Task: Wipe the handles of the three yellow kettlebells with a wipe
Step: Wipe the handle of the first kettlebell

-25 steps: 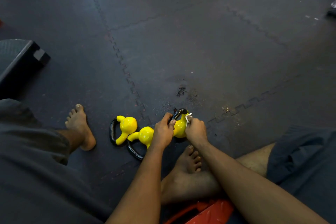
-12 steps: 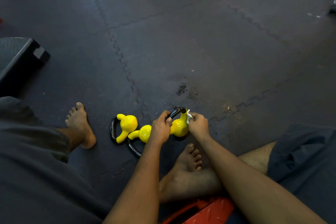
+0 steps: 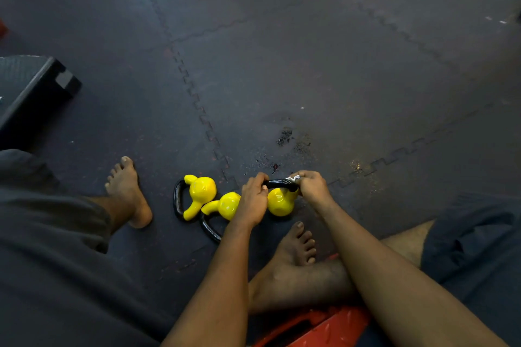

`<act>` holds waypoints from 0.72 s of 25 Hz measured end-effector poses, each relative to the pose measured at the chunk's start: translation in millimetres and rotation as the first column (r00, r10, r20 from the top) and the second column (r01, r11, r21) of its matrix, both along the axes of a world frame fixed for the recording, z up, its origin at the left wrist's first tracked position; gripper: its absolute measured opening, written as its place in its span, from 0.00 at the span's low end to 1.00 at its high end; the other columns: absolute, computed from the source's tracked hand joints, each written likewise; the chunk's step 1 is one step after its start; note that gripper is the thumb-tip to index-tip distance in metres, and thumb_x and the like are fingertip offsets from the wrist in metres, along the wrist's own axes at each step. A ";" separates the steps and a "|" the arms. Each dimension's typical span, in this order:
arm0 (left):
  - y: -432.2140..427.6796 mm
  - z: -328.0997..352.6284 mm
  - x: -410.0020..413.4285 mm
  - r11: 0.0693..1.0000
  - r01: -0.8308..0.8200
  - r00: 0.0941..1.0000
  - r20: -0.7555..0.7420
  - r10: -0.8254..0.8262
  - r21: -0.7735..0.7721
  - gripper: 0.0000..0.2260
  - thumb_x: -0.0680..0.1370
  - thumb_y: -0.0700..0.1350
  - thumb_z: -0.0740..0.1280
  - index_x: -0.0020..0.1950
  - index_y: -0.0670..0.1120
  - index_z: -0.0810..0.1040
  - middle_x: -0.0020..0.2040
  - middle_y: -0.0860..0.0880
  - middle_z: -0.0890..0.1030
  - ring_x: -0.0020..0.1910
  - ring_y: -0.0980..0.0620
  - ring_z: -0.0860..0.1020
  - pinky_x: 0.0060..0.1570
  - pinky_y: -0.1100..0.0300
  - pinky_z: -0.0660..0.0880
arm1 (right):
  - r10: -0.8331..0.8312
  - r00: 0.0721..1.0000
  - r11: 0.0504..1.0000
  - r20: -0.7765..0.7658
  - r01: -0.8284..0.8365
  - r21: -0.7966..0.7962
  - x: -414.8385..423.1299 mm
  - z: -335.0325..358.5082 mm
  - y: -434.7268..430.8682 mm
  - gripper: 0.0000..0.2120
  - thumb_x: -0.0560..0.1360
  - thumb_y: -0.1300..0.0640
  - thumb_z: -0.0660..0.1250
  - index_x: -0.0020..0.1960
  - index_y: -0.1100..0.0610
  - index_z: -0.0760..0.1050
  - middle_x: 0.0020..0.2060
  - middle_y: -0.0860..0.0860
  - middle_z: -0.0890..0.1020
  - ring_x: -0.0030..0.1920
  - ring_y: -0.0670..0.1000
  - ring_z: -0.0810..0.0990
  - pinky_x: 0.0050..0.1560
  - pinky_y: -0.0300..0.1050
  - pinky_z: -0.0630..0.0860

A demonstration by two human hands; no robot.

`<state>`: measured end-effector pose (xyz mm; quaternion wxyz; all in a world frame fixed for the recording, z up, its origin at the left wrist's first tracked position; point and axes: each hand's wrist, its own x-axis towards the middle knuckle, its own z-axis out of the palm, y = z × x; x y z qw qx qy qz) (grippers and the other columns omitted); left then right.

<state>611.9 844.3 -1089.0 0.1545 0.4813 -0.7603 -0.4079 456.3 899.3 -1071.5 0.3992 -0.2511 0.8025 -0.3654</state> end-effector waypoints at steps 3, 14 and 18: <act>6.2 0.2 -3.1 0.997 0.069 0.997 -0.018 -0.070 -0.032 0.08 0.80 0.40 0.59 0.57 0.45 0.73 0.54 0.47 0.73 0.52 0.51 0.67 0.53 0.59 0.63 | 0.126 0.989 0.988 -0.077 -0.117 0.105 -5.3 16.7 3.6 0.14 0.70 0.64 0.59 0.35 0.56 0.82 0.34 0.53 0.81 0.40 0.53 0.75 0.38 0.42 0.70; 10.6 0.5 -8.3 0.987 0.155 0.986 -0.047 -0.157 -0.043 0.07 0.80 0.41 0.60 0.57 0.46 0.73 0.54 0.48 0.73 0.55 0.51 0.66 0.55 0.58 0.64 | 0.559 0.781 0.793 -0.281 -0.403 0.457 -17.9 24.1 10.2 0.12 0.75 0.61 0.63 0.55 0.60 0.80 0.55 0.58 0.81 0.58 0.58 0.78 0.55 0.47 0.74; 7.2 -1.4 -4.3 0.990 0.132 0.990 -0.051 -0.134 -0.047 0.07 0.80 0.41 0.60 0.57 0.46 0.74 0.54 0.48 0.73 0.54 0.51 0.67 0.54 0.58 0.64 | 0.466 0.815 0.864 -0.345 -0.333 0.378 -21.2 19.3 7.3 0.09 0.73 0.62 0.61 0.46 0.61 0.80 0.46 0.58 0.81 0.54 0.60 0.79 0.43 0.44 0.70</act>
